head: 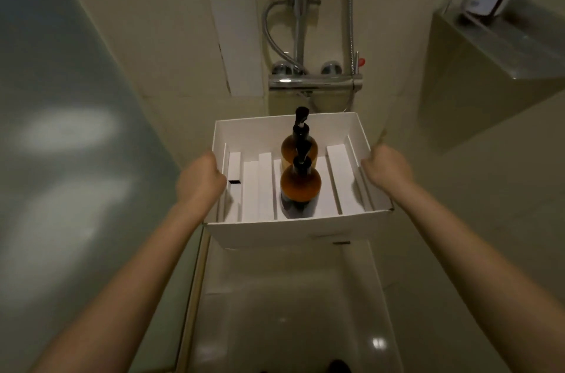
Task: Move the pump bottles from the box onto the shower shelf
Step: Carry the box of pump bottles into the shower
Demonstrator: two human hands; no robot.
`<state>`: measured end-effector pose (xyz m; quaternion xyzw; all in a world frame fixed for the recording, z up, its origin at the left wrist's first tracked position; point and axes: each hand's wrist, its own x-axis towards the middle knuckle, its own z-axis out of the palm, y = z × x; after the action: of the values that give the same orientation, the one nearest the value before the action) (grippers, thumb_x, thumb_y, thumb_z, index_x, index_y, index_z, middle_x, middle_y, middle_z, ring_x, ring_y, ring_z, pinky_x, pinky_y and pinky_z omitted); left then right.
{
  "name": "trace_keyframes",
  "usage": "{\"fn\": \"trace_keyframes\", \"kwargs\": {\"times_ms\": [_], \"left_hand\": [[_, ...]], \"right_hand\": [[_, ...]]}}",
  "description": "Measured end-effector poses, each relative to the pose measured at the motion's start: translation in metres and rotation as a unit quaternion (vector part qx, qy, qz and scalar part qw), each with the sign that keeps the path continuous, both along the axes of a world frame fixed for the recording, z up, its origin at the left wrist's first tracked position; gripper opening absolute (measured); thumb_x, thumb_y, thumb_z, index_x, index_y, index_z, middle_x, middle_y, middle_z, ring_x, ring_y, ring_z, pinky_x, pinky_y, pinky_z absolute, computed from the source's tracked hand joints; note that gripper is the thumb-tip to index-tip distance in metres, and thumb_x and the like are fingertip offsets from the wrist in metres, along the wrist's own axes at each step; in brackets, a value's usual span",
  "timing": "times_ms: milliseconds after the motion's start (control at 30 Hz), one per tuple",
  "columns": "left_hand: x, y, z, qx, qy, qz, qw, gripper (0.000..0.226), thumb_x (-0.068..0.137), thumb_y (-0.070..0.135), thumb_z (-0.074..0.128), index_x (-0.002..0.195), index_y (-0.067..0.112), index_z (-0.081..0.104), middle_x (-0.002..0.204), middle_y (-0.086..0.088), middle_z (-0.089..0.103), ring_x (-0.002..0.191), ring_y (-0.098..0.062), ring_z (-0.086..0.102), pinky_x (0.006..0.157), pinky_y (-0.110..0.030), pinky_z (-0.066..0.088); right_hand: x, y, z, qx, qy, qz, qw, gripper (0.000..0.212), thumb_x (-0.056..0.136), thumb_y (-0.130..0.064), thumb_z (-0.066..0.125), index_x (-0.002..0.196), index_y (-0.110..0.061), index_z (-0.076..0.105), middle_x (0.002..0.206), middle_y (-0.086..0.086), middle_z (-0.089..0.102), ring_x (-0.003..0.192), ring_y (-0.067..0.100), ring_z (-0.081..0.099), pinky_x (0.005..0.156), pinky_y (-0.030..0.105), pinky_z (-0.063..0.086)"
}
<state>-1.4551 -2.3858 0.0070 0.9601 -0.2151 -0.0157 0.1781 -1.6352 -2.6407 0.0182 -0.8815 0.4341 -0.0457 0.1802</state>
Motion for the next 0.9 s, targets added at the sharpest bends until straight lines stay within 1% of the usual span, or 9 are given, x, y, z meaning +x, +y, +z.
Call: {"fn": "trace_keyframes", "kwargs": {"times_ms": [133,200,267,433,600,633,700,800,900], "left_hand": [[0.000,-0.012,-0.062,-0.003,0.016,0.002,1.000,0.011,0.078,0.002,0.044,0.088,0.003,0.049,0.096,-0.027,0.062,0.086,-0.043,0.059,0.060,-0.034,0.034],[0.000,-0.015,-0.093,-0.009,0.022,-0.001,1.000,0.012,0.080,0.002,0.044,0.091,0.001,0.049,0.094,-0.028,0.062,0.084,-0.044,0.058,0.059,-0.034,0.033],[-0.001,-0.018,-0.125,-0.007,0.024,-0.004,1.000,0.014,0.081,0.002,0.044,0.094,-0.001,0.048,0.092,-0.029,0.061,0.083,-0.045,0.059,0.061,-0.037,0.037],[-0.002,-0.022,-0.211,0.006,0.037,0.003,0.999,0.014,0.082,0.002,0.045,0.096,-0.002,0.047,0.088,-0.030,0.060,0.081,-0.045,0.057,0.062,-0.040,0.040],[-0.003,-0.023,-0.311,0.009,0.040,0.022,0.999,0.017,0.080,0.001,0.046,0.098,-0.002,0.047,0.088,-0.032,0.060,0.078,-0.047,0.058,0.057,-0.036,0.033],[-0.003,-0.023,-0.333,0.010,0.037,0.024,0.999,0.018,0.080,0.000,0.046,0.098,-0.001,0.047,0.087,-0.032,0.060,0.076,-0.047,0.058,0.056,-0.035,0.033],[-0.001,-0.023,-0.377,0.009,0.026,0.018,0.999,0.019,0.079,-0.001,0.047,0.098,-0.001,0.048,0.085,-0.032,0.061,0.074,-0.047,0.058,0.055,-0.034,0.032],[-0.001,-0.024,-0.440,0.009,0.036,0.013,0.999,0.017,0.079,0.000,0.047,0.096,0.001,0.047,0.084,-0.031,0.062,0.075,-0.046,0.059,0.054,-0.033,0.031],[0.002,-0.028,-0.502,0.015,0.039,0.014,0.999,0.018,0.080,0.002,0.047,0.099,0.001,0.046,0.087,-0.030,0.063,0.077,-0.046,0.059,0.056,-0.035,0.034]], "right_hand": [[0.001,-0.009,-0.057,0.019,0.016,-0.012,1.000,0.028,0.088,-0.013,0.044,0.102,0.002,0.063,0.105,0.024,0.065,0.096,0.040,0.061,0.076,0.038,0.049],[0.003,-0.013,-0.090,0.023,0.020,-0.013,0.999,0.027,0.088,-0.013,0.044,0.101,0.002,0.063,0.105,0.025,0.065,0.096,0.040,0.061,0.075,0.037,0.048],[0.004,-0.017,-0.125,0.023,0.023,-0.006,0.999,0.027,0.089,-0.015,0.044,0.099,0.002,0.062,0.103,0.026,0.065,0.095,0.040,0.061,0.074,0.037,0.048],[0.007,-0.023,-0.224,0.042,0.020,-0.007,0.999,0.026,0.089,-0.015,0.046,0.094,0.006,0.060,0.100,0.030,0.063,0.094,0.043,0.059,0.074,0.037,0.046],[0.009,-0.025,-0.327,0.061,0.014,0.021,0.998,0.028,0.090,-0.013,0.044,0.100,0.006,0.061,0.102,0.028,0.064,0.096,0.042,0.059,0.082,0.041,0.050],[0.009,-0.025,-0.348,0.057,0.015,0.018,0.998,0.028,0.090,-0.014,0.044,0.101,0.005,0.061,0.102,0.026,0.065,0.097,0.040,0.060,0.081,0.039,0.050],[0.010,-0.026,-0.391,0.037,0.021,0.020,0.999,0.027,0.091,-0.016,0.044,0.102,0.002,0.060,0.104,0.022,0.065,0.097,0.038,0.060,0.077,0.034,0.045],[0.011,-0.027,-0.454,0.018,0.035,0.028,0.999,0.027,0.093,-0.017,0.044,0.100,0.003,0.060,0.104,0.023,0.064,0.097,0.038,0.060,0.074,0.035,0.044],[0.013,-0.031,-0.517,0.021,0.031,0.023,0.999,0.025,0.092,-0.016,0.043,0.095,0.003,0.060,0.098,0.023,0.064,0.090,0.037,0.060,0.067,0.032,0.040]]}}
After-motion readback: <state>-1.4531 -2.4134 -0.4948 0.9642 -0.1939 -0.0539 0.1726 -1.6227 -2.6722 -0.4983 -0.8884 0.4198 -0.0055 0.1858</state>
